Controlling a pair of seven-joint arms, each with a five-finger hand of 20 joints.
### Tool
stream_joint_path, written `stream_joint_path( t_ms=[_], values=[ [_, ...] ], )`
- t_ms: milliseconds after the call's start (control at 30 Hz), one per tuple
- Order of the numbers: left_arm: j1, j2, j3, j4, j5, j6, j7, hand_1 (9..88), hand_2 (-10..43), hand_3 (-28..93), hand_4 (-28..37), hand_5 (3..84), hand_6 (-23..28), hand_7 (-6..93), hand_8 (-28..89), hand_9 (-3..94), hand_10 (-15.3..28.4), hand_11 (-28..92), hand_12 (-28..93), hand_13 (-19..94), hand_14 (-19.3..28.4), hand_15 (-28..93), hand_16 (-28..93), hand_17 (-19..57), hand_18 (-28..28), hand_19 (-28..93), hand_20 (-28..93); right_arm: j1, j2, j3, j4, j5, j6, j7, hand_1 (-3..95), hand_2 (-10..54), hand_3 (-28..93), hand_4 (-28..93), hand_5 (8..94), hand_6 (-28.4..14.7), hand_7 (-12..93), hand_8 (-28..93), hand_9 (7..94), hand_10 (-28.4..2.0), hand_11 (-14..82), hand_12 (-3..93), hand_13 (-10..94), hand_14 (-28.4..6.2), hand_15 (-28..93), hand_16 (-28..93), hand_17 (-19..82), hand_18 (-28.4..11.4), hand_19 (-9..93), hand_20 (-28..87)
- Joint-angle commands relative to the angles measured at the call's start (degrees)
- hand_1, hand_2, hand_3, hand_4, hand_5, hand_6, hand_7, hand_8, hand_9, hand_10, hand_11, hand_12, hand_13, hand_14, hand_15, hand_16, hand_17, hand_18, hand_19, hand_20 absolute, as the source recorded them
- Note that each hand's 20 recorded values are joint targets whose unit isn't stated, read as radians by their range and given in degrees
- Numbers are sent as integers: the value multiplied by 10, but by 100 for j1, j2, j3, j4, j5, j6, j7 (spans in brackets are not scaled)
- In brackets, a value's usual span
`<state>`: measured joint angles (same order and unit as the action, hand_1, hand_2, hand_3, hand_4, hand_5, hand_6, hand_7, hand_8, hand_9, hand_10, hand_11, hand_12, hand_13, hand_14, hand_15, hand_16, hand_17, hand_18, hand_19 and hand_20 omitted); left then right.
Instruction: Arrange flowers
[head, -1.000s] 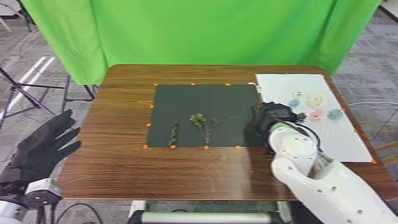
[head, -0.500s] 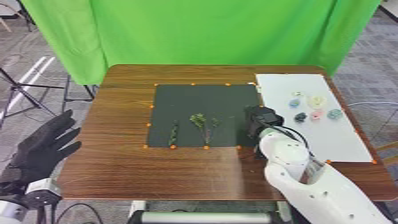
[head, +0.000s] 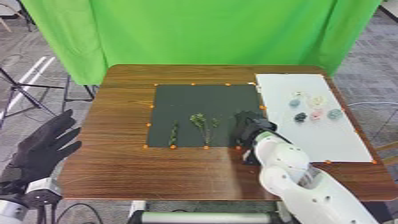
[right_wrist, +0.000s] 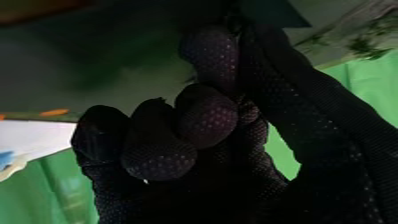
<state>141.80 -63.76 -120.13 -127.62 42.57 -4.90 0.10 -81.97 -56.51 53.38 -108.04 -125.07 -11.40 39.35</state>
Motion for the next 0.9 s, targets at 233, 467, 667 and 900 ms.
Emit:
stream_joint_path(
  t_ms=[233,467,667,900],
  values=[
    [65,-12,-6,11,-30,-28,-17,238,-25,687,-278,211,8,173,-89,168,89,101,212,122,114,125,90,-132,189,351,97,-223,-40,-53,49,-388,-552,76,398,-95,790,-250,734,1,494,187,791,-95,629,504,733,-94,819,402,358,-234,932,606],
    [54,-30,-16,15,-24,-51,-24,238,-25,688,-278,211,8,174,-90,168,89,100,211,122,114,125,90,-133,189,352,98,-263,-11,1,-84,-502,-675,112,259,-95,804,-257,735,-3,513,-95,782,-98,629,503,727,-98,818,402,354,-237,932,607],
    [39,-28,-23,23,-20,-68,-41,239,-25,687,-278,211,8,173,-90,168,89,99,211,122,115,125,90,-132,189,352,97,-257,34,42,-214,-609,-851,193,201,-95,774,-266,737,-7,507,-117,781,-102,626,505,727,-101,818,400,354,-242,932,610],
    [53,-31,-24,18,-22,-57,-43,238,-26,689,-278,211,8,174,-89,168,89,99,212,122,115,125,89,-133,190,353,98,-308,159,232,-418,-579,-777,370,142,-86,759,-270,743,-10,490,-111,783,-106,620,506,728,-102,818,397,359,-245,932,619]
  ],
)
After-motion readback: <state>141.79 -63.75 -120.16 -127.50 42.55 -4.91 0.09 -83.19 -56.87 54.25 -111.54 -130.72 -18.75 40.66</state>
